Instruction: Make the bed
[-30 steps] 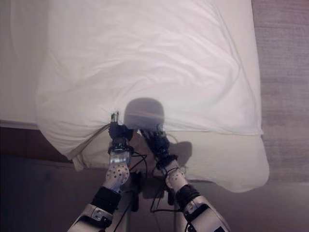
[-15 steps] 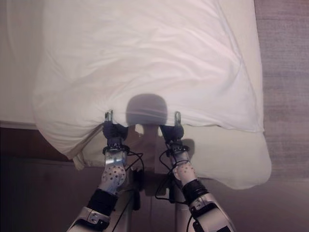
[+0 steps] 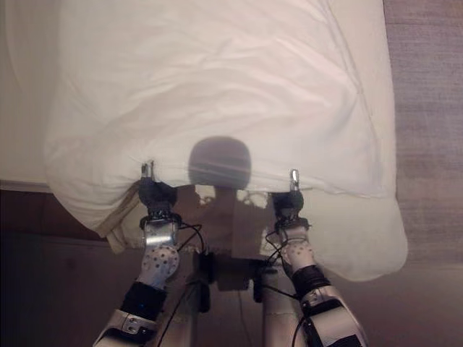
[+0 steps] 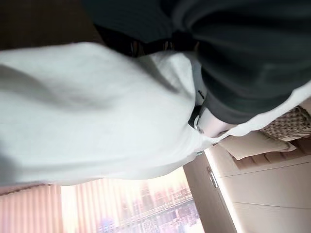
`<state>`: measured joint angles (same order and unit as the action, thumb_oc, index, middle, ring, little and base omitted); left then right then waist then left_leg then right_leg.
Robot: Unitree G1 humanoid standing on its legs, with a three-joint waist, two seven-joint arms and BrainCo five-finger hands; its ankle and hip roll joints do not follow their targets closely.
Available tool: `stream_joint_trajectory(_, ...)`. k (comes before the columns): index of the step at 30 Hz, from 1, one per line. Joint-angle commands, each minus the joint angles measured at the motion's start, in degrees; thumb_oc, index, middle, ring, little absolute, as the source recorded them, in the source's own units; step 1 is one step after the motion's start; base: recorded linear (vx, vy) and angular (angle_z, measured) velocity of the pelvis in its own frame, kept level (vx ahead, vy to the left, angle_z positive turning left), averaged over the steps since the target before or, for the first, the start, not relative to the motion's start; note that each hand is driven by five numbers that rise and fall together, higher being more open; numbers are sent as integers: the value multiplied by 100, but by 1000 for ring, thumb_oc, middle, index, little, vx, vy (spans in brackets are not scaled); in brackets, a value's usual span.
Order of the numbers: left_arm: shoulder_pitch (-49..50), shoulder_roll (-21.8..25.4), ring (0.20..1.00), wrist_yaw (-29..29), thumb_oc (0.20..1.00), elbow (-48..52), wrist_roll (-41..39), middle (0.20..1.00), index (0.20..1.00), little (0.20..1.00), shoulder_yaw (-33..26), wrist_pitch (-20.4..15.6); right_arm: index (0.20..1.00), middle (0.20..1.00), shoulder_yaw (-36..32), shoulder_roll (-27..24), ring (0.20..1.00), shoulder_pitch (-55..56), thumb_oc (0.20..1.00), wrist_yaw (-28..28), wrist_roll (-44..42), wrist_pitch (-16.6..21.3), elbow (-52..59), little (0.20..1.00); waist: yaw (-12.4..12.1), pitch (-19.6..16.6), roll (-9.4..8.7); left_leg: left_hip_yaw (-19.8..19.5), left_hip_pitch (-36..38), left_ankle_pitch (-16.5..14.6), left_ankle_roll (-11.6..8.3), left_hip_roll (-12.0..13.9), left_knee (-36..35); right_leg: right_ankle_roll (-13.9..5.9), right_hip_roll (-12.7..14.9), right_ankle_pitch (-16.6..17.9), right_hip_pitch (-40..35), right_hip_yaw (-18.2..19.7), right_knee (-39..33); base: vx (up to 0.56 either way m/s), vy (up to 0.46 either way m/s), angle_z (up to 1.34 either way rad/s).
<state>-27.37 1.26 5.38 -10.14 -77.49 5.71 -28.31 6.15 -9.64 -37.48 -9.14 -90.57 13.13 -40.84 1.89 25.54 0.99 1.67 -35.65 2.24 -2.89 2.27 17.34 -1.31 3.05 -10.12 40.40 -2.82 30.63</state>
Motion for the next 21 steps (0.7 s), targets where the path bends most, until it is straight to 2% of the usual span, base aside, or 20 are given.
stream_joint_trajectory(1, 120, 509, 200, 35, 200, 853, 508, 200, 200, 200, -791, -662, 1000, 1000, -686, -473, 1000, -77, 1000, 250, 48, 316, -205, 1000, -211, -532, 109, 207, -268, -441, 255, -261, 401, -375, -7, 652, -117, 49, -697, 0, 0, 0)
stream_joint_trajectory(4, 128, 627, 200, 271, 200, 894, 661, 200, 200, 200, -1025, -762, 1000, 1000, -855, -718, 1000, -211, 1000, 409, 88, 335, -261, 1000, -230, -529, 98, 228, -270, -450, 246, -255, 419, -374, 2, 655, -115, 42, -692, 10, 1, -4)
stream_joint_trajectory(13, -49, 845, 200, 885, 200, 878, 1059, 200, 200, 200, -1386, -932, 1000, 1000, -942, -1013, 1000, -225, 1000, 709, 316, 345, -223, 1000, -188, -525, 84, 284, -280, -490, 243, -211, 470, -376, 5, 648, -59, 64, -621, 3, 3, -2)
stream_joint_trajectory(21, -160, 906, 200, 1247, 200, 811, 1288, 200, 200, 200, -1541, -998, 1000, 1000, -979, -1025, 1000, -214, 1000, 769, 341, 395, -193, 1000, -165, -544, 117, 315, -249, -501, 232, -205, 465, -385, 2, 653, -65, 101, -624, 0, 0, 0)
